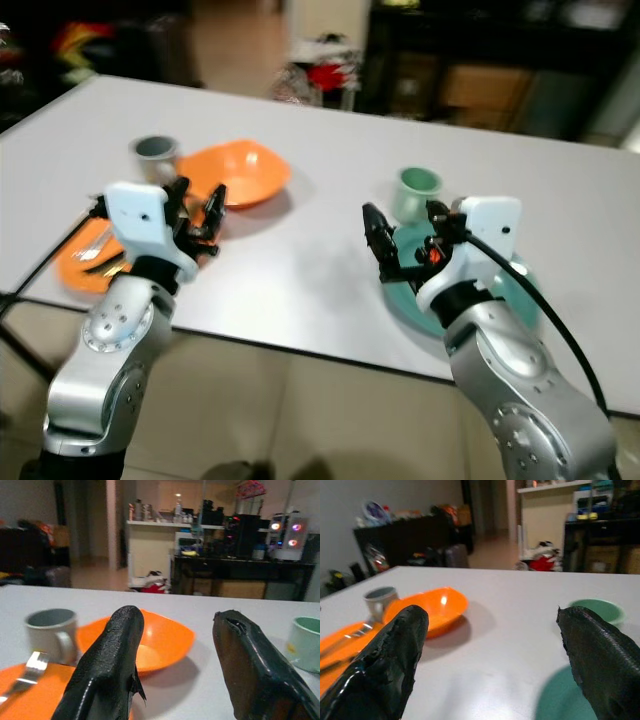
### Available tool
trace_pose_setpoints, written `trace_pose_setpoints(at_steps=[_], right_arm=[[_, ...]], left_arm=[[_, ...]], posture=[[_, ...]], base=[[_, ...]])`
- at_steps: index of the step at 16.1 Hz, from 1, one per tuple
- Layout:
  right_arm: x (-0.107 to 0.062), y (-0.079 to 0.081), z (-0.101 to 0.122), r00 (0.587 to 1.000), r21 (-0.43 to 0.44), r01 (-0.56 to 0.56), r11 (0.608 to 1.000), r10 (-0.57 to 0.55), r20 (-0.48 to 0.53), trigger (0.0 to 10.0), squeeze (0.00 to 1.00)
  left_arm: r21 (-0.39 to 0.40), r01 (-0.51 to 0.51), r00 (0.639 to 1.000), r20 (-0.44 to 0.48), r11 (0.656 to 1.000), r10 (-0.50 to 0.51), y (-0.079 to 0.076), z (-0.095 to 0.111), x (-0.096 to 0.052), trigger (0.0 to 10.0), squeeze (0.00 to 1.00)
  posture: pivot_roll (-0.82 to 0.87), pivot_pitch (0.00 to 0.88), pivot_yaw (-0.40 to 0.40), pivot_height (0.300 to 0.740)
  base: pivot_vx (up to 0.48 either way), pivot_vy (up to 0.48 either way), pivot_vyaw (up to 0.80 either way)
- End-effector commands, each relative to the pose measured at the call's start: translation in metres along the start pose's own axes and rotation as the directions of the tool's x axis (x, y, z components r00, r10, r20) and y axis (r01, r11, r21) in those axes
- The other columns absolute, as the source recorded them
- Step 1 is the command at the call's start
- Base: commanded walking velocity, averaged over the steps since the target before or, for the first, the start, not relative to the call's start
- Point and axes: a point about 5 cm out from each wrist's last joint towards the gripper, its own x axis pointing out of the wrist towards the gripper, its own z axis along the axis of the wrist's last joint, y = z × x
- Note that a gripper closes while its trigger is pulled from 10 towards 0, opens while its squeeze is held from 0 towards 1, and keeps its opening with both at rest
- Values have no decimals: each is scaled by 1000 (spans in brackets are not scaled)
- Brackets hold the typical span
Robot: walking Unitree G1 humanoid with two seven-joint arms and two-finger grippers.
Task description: Setting the table
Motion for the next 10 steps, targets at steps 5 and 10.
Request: trace_pose_setpoints(at_steps=[5,10], right_arm=[[3,-2,-4,1000,-15,2,1000,-2,28,10000,1000],[5,-5,-6,999,-40,31,999,-29,39,10000,1000]], left_arm=[[6,-44,999,5,999,44,3,-1,0,10000,0],[-3,-27,999,-19,1000,27,4,-4,-3,10000,0]], posture=[[-19,0,-58,740],[-14,0,-56,740]], base=[[0,0,800],[0,0,800]])
